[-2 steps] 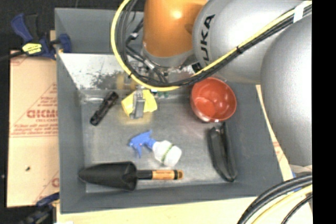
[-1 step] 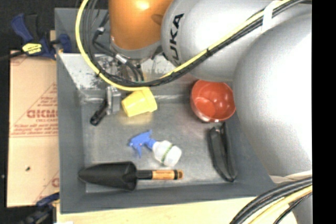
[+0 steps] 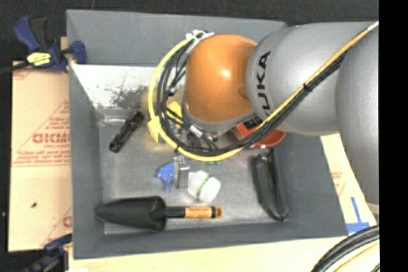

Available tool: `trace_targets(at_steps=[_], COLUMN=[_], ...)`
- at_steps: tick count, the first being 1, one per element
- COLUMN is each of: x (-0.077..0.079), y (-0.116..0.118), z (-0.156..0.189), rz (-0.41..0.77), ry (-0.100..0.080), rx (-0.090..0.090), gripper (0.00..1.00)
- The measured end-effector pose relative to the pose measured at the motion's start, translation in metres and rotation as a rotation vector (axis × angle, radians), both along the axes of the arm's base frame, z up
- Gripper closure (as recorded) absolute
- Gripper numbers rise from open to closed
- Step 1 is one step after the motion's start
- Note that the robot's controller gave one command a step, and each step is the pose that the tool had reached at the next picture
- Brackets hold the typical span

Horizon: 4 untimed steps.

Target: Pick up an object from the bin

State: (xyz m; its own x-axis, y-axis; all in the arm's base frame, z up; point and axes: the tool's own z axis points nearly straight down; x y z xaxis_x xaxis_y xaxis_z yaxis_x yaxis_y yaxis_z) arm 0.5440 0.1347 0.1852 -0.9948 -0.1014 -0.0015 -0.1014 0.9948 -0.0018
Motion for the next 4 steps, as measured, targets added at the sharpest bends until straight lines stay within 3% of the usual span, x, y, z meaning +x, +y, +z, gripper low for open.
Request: trace_targets(at_steps=[1, 2, 3, 4], x=[0.084, 0.021, 0.088, 0.017], y=[0.103, 0.003, 0.059, 0.063], z=[-0.043, -0.020, -0.056, -0.065], rz=[0.089, -0.066, 0.199, -0.040], ry=[-0.022, -0.009, -0.028, -0.015], rx=[0.016, 0.002, 0.016, 0.003], gripper=[0.00, 0.00, 0.00, 0.00])
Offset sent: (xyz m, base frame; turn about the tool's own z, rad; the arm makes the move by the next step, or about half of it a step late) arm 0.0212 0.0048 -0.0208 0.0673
